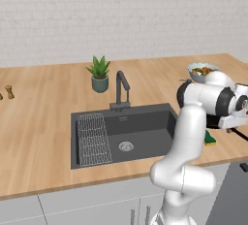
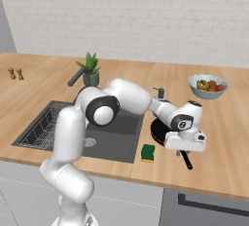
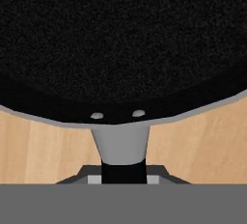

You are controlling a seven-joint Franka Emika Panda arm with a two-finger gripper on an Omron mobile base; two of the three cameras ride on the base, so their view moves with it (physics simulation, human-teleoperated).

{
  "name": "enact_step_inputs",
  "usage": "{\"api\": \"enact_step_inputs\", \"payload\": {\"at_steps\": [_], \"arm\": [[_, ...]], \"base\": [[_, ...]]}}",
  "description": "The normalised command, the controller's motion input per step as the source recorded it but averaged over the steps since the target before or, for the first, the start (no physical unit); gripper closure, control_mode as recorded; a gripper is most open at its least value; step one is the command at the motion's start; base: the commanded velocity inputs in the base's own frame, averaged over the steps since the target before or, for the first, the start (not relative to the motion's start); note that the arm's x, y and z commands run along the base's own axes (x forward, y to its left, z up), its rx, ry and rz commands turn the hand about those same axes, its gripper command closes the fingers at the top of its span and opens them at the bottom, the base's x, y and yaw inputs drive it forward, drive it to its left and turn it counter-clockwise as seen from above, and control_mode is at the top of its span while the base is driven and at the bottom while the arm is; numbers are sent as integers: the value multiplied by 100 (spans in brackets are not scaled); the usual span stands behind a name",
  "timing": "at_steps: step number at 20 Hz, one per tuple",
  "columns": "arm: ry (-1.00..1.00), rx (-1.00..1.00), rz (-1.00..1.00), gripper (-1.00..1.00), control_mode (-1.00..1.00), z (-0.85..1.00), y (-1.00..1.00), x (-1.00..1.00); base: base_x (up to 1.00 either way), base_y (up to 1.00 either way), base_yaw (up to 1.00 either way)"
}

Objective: Pick the pan and sponge and place them into the sink. Then turn on the water.

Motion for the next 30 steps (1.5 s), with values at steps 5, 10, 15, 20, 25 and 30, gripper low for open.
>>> {"api": "enact_step_inputs", "payload": {"at_steps": [5, 10, 15, 20, 25, 30], "arm": [[-33, 17, 41, 100, -100, 81, 41, 34], [-36, 5, 53, 100, -100, 99, 56, -15], [-30, 2, 44, 100, -100, 71, 30, -91], [-21, -15, 47, 100, -100, 34, 96, -59], [6, -23, 34, 100, -100, 18, 100, -14], [20, -11, 10, 100, -100, 2, 99, 6]], "base": [[0, 0, 0], [0, 0, 0], [0, 0, 0], [0, 0, 0], [0, 0, 0], [0, 0, 0]]}}
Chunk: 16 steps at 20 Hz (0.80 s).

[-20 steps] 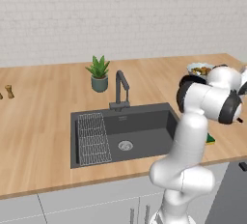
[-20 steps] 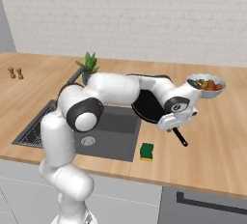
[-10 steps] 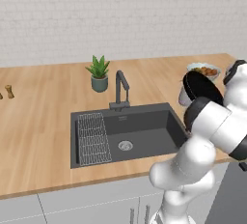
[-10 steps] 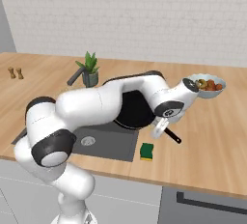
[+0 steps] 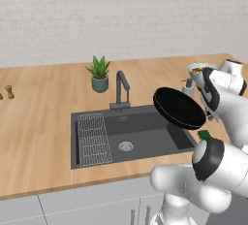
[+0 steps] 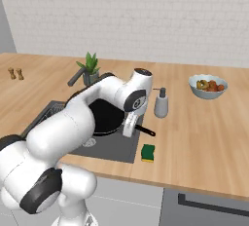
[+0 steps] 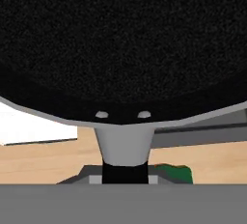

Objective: Pick the pan and sponge and place them into the sink. Then turn on the water.

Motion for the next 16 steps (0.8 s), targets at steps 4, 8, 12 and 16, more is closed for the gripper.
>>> {"api": "enact_step_inputs", "payload": {"at_steps": [4, 8, 12, 16], "arm": [[28, -8, -1, 100, -100, -3, 93, 3], [27, -7, -14, 100, -100, -18, 65, 0], [20, -5, -11, 100, -100, -27, 22, 3], [3, 1, -2, 100, -100, -23, -4, 13]], "base": [[0, 0, 0], [0, 0, 0], [0, 0, 0], [0, 0, 0]]}}
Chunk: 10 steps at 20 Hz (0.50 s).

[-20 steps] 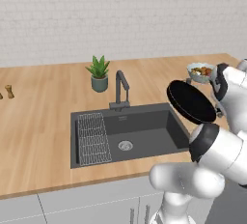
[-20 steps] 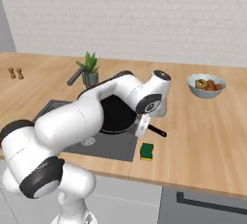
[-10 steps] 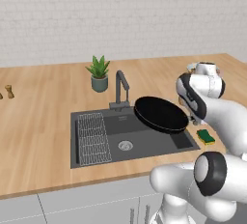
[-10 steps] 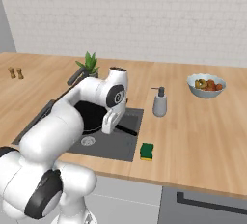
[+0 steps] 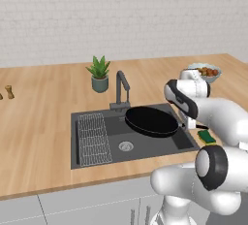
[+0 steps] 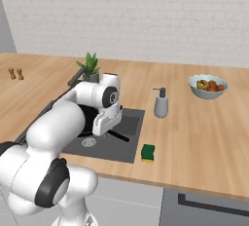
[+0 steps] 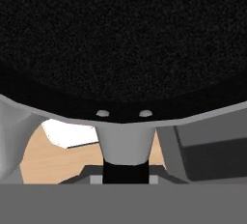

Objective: Pick the pan and sponge and place them into the sink. Then turn on the water.

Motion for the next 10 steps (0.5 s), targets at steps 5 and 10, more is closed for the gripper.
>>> {"api": "enact_step_inputs", "payload": {"at_steps": [5, 10], "arm": [[-7, 0, 0, 100, -100, -24, 2, 17], [-6, 0, -3, 100, -100, -41, 0, 10]], "base": [[0, 0, 0], [0, 0, 0]]}}
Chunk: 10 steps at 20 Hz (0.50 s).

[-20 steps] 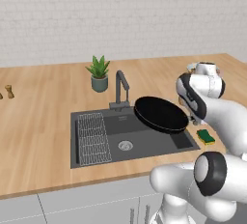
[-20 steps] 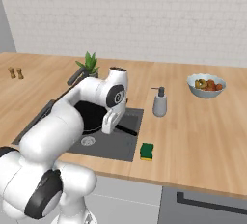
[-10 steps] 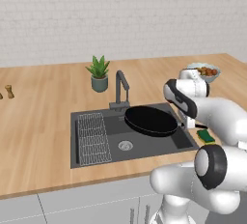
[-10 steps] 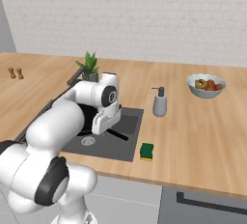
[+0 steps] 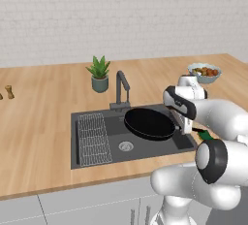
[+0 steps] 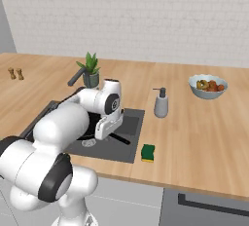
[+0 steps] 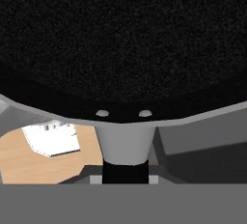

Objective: Pick the pan and sponge and place them into the sink. Then turn on the water.

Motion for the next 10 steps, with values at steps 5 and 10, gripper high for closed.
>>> {"api": "enact_step_inputs", "payload": {"at_steps": [5, 10], "arm": [[1, 0, -6, 100, -100, -34, 1, 4], [3, 0, -8, 100, -100, -13, 18, 14]], "base": [[0, 0, 0], [0, 0, 0]]}}
